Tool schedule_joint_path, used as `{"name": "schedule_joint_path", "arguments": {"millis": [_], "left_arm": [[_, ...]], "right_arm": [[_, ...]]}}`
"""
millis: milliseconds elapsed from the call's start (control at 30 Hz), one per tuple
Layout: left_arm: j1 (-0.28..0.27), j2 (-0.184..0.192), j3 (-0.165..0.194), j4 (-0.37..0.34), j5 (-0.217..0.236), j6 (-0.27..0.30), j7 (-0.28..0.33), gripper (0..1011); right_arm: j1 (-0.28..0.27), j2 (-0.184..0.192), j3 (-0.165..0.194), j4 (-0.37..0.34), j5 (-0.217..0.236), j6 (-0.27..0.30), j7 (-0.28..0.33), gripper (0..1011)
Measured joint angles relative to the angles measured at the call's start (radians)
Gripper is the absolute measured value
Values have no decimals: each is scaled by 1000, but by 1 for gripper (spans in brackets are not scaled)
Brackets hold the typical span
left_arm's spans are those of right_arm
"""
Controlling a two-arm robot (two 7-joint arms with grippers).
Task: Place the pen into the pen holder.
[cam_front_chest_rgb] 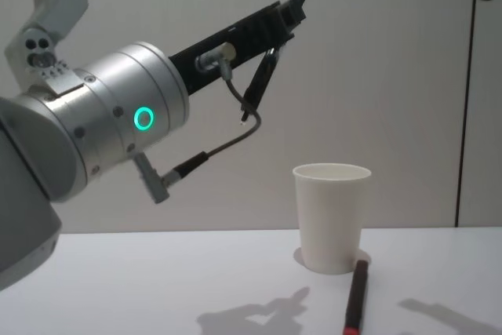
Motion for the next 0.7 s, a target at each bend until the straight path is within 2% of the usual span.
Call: {"name": "schedule_joint_path", "arguments": {"millis": [400,700], "left_arm": [[0,0,0,0,0,0,0,138],[0,0,0,0,0,0,0,138]], "right_arm": [[37,-37,-52,11,-39,18,-42,1002],[66,-56,-77,25,-68,21,-83,1002]]}}
